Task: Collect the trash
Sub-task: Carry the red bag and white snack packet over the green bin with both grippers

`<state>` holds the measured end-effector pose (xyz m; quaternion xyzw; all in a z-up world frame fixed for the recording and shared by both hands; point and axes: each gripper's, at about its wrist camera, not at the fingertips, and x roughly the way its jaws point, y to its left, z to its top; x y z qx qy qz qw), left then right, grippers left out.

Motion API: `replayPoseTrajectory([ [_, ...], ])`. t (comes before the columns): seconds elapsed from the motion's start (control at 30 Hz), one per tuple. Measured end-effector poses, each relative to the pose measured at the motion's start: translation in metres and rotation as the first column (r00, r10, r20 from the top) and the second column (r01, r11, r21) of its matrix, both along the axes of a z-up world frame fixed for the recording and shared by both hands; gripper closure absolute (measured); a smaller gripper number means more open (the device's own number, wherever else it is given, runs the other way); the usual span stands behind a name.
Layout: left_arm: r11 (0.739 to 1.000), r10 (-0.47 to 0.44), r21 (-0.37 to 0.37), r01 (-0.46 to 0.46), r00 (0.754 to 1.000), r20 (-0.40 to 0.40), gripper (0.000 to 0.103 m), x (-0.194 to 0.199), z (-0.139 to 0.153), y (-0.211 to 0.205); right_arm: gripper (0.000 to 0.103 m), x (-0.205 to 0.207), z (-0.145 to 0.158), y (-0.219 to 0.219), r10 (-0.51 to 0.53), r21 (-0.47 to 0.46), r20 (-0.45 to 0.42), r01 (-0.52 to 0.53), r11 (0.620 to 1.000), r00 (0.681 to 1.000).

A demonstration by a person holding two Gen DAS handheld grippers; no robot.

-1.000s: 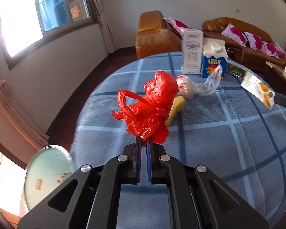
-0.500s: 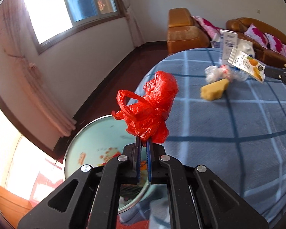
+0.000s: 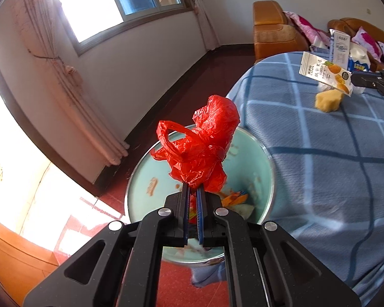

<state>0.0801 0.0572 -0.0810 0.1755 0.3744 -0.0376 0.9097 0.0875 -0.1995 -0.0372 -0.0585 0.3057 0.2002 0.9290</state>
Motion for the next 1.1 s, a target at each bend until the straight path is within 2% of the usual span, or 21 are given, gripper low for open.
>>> replayPoseTrajectory([
  [0.43,0.997,0.068,0.039,-0.068,0.998,-0.014,0.099,0.001,-0.007,0.032,0.102,0.025,-0.004,0.054,0.153,-0.056,0.002,-0.152,0.987,0.988],
  [0.77,0.994,0.092,0.065,-0.09,0.996,-0.014,0.098,0.004,-0.011,0.044,0.102,0.029,-0.01,0.087,0.27,-0.122,0.004,-0.268,0.956,0.963],
  [1.1,0.992,0.106,0.074,-0.105,0.994,-0.012,0.098,0.004,-0.016,0.05,0.102,0.028,-0.013,0.108,0.329,-0.149,0.003,-0.325,0.934,0.944],
])
